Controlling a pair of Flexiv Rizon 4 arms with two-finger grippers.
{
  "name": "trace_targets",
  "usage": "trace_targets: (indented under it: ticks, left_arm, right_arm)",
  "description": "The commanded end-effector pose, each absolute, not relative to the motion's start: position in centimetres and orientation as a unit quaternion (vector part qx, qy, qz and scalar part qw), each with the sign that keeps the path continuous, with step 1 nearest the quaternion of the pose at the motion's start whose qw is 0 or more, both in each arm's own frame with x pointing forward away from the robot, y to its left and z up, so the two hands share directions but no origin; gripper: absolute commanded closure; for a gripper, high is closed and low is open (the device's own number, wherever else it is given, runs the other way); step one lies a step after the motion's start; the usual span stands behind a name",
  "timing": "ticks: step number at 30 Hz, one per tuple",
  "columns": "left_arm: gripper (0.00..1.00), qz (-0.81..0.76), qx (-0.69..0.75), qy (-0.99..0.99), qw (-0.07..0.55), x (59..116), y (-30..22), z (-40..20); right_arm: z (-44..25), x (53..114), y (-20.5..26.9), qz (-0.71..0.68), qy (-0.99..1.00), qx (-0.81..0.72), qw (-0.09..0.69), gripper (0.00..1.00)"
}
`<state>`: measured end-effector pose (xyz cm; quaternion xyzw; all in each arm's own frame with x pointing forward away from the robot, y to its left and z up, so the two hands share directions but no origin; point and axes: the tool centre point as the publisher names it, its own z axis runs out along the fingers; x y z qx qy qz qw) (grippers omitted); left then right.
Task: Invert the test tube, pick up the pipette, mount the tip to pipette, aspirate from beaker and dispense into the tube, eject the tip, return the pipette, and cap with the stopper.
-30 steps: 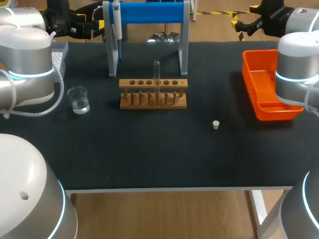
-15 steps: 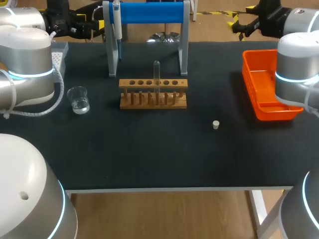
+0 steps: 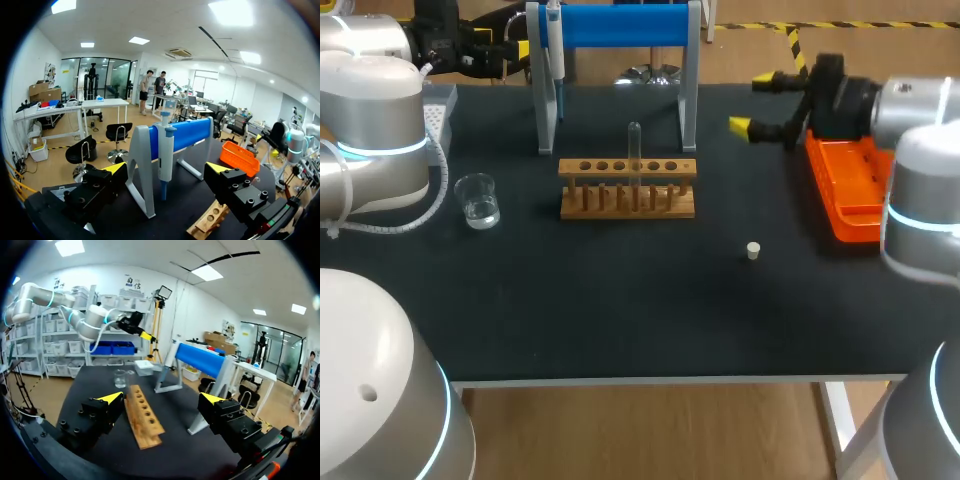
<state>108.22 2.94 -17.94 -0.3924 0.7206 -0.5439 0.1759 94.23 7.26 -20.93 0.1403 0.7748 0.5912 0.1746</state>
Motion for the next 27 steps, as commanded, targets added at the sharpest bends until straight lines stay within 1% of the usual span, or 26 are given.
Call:
trace_targets:
  ticks: [1,10,27]
  left_arm:
    - [0.0,-0.545,-0.392,0.72,0.176,108.3,3.0,-18.0]
    - [0.0,-0.545,-0.392,0.72,0.176,108.3,3.0,-18.0]
    - [0.0,-0.545,-0.392,0.72,0.176,108.3,3.0,-18.0]
  right_arm:
    - [-22.3,90.7,8.3,0.628,0.741,0.126,0.203,0.0]
    - [-24.4,88.5,10.5,0.636,0.742,0.124,0.172,0.0]
    - [-24.7,88.4,10.6,0.632,0.745,0.126,0.174,0.0]
